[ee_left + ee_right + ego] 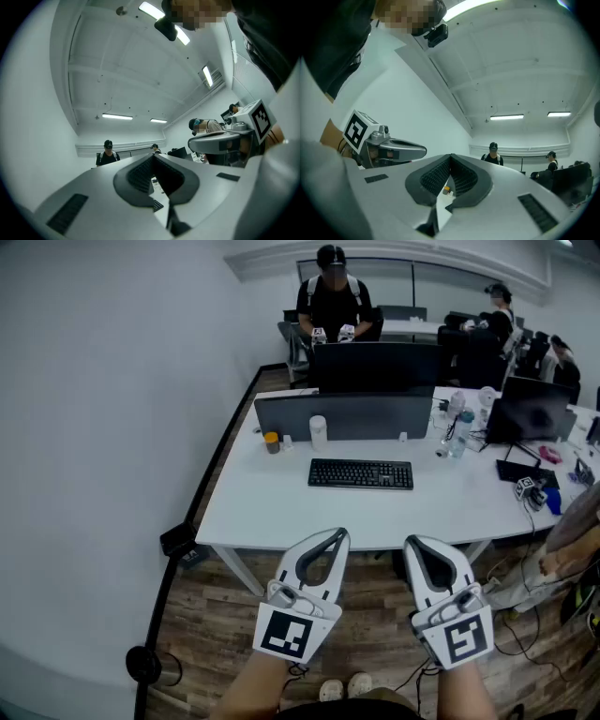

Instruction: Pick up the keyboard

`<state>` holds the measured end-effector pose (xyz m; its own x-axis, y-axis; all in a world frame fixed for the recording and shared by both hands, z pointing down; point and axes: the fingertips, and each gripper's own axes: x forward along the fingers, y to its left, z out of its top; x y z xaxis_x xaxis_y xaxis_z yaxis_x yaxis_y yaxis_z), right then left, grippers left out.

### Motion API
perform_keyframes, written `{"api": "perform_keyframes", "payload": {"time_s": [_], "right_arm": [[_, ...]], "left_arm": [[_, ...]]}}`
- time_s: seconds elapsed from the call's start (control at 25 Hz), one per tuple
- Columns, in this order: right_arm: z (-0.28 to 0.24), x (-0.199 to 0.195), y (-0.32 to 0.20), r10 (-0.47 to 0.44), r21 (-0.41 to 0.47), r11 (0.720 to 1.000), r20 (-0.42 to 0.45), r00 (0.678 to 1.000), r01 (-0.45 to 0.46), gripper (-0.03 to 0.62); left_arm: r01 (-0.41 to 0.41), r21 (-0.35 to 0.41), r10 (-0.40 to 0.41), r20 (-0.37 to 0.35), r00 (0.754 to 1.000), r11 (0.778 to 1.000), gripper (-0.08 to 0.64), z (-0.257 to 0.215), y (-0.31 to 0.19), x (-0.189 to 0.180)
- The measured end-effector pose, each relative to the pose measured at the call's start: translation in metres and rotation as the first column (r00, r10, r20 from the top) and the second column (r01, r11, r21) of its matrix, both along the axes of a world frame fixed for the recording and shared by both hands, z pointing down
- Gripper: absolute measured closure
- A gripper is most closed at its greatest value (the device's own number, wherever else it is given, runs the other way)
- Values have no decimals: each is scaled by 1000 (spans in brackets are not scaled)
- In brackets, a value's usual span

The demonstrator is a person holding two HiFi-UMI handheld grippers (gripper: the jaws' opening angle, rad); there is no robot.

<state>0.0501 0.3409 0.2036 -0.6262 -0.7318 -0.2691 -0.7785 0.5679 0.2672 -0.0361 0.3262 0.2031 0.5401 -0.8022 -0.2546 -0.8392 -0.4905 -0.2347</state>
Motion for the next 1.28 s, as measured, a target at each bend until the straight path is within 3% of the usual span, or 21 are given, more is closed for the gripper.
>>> {"api": "perform_keyframes", "payload": {"time_s": [0.6,1.28], "right_arm": [[7,2,5,-50,-17,999,16,999,50,560],[27,40,4,-88,-51,994,74,993,92,558]], "left_arm": [[13,-12,-13,18,1000,1000,552,3,0,16],[74,-21,-73,38,997,997,552,21,9,38]]}}
